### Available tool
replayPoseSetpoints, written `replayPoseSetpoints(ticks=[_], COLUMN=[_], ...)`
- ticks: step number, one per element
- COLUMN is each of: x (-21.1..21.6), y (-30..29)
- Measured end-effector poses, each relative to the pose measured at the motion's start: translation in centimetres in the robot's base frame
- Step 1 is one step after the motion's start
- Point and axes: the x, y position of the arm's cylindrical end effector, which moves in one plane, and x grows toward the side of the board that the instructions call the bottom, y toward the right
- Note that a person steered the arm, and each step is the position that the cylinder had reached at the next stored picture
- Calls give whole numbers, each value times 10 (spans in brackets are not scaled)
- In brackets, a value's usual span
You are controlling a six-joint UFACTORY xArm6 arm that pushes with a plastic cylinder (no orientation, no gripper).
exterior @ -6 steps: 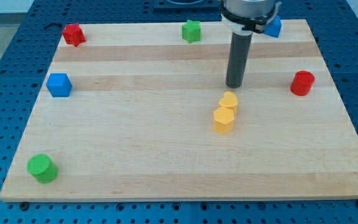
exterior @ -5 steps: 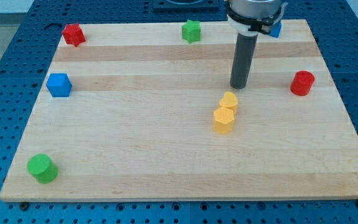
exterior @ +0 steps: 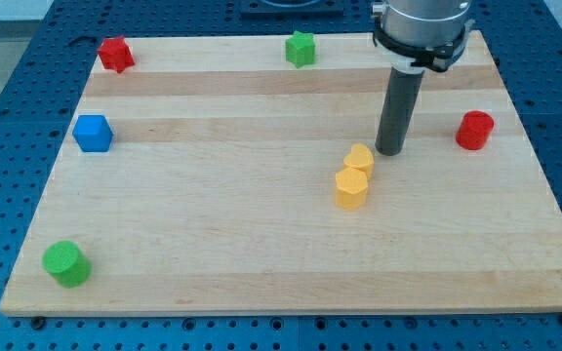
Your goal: Move the yellow heart along with yellow hexagon a bit left
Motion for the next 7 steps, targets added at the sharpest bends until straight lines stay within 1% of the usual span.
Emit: replayPoseSetpoints(ticks=[1, 5, 6, 7], x=[8, 15, 16, 16], y=[0, 10, 5, -16])
